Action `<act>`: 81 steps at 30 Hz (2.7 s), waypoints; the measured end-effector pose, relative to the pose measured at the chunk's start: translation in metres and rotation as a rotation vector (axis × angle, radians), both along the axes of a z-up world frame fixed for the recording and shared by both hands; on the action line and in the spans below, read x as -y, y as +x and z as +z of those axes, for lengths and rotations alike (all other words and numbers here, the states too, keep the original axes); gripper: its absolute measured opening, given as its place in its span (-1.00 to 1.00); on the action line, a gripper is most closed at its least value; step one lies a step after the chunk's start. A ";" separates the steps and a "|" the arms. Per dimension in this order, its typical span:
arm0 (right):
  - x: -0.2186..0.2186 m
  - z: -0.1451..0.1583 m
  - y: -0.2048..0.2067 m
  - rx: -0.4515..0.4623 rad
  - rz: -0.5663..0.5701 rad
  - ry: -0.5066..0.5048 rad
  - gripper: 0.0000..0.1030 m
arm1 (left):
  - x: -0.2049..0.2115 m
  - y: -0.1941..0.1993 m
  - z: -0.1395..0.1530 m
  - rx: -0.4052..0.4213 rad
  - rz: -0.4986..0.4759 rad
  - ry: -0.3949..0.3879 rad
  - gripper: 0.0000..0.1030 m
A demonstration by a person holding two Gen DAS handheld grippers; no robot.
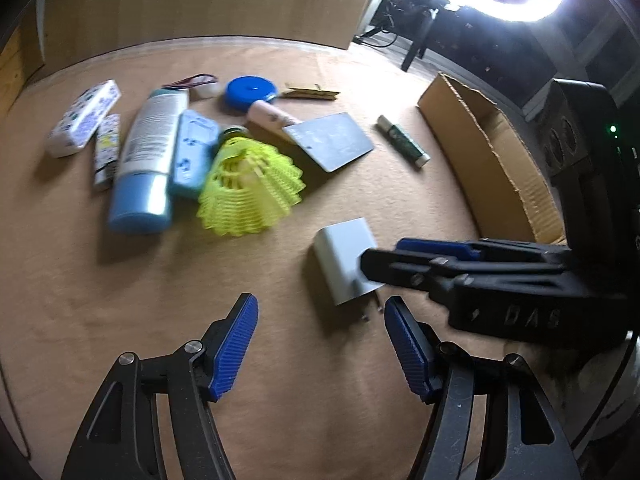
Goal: Organize objects
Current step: 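Move the right tool toward the white charger and open its fingers around it, then close the right gripper on the white charger and lift it, then carry the charger into the cardboard box and open the right gripper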
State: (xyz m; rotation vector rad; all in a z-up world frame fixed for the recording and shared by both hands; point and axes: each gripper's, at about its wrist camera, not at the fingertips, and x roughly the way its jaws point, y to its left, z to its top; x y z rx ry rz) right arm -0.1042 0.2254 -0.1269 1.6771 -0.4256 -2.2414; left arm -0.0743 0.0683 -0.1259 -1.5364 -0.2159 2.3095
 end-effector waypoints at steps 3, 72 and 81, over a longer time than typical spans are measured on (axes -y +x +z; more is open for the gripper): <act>0.004 -0.002 -0.004 0.009 0.012 0.013 -0.23 | -0.003 -0.004 -0.003 0.003 0.000 0.001 0.34; -0.204 0.075 0.034 -0.100 -0.214 -0.014 -0.24 | -0.254 -0.041 0.063 -0.188 -0.367 -0.012 0.19; -0.210 0.083 0.037 -0.147 -0.262 0.065 0.27 | -0.235 -0.035 0.067 -0.204 -0.333 -0.028 0.64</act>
